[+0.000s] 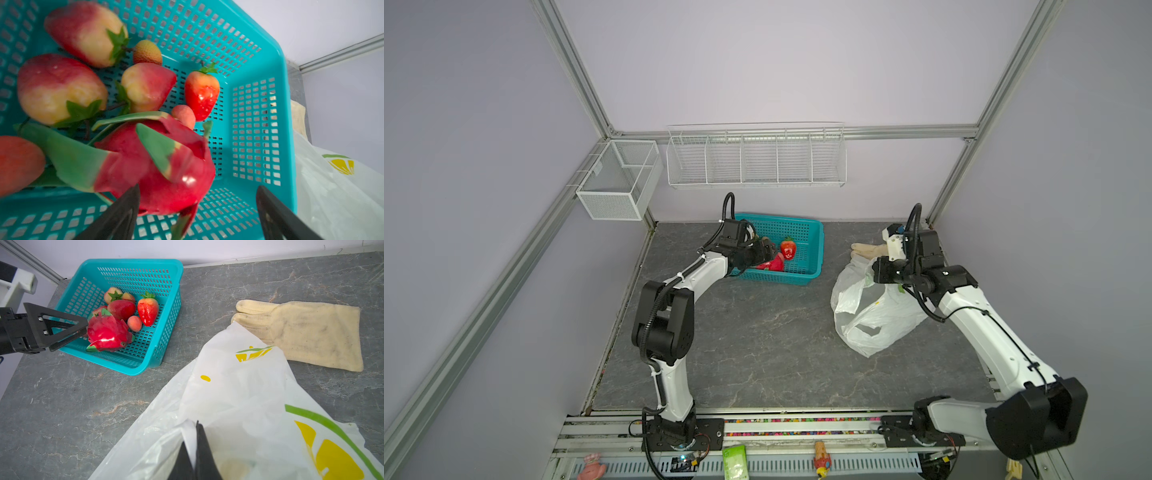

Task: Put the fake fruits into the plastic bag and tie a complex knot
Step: 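Release the bag with the left gripper and reach into the teal basket, then grasp the pink dragon fruit in the basket with the left gripper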

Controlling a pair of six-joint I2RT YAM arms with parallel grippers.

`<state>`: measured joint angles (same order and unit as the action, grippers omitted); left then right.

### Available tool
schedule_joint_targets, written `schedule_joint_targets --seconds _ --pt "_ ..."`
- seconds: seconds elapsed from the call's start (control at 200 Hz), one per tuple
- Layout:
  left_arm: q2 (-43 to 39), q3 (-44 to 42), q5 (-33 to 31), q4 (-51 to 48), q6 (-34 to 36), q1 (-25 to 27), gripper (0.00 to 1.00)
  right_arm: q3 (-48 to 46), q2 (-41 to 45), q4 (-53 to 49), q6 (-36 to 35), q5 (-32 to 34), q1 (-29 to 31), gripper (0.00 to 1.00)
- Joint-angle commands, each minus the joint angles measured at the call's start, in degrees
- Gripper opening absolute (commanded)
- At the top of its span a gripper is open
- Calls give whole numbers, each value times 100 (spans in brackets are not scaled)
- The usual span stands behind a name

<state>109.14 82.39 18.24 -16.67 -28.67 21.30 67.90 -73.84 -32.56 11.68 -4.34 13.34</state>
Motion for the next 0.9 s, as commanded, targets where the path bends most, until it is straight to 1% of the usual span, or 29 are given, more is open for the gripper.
schedule_joint_targets --seconds 0.0,0.18,0.31,0.415,0.55,0.645,0.755,0.895 --pt "-130 197 -593 -256 50 -98 88 -14 14 12 -102 -81 20 6" --pt "49 498 -490 -163 -37 -476 88 -98 83 -22 -100 -37 27 6" --pt "198 650 -523 -156 -20 -478 87 -223 201 17 -98 27 26 6" --pt "459 985 -594 -581 -1 -519 86 -199 188 -34 -118 38 25 6" --pt "559 1047 -743 -641 -72 -576 85 -96 81 -151 -96 -5 26 6" --pt "758 1253 -563 -773 -93 -577 85 -75 57 -194 -104 42 19 6" --pt "889 1254 -35 -588 -244 -534 85 -94 123 -138 -76 101 26 6" --pt "952 1166 146 -576 -308 -432 86 63 98 -251 -111 9 33 6"
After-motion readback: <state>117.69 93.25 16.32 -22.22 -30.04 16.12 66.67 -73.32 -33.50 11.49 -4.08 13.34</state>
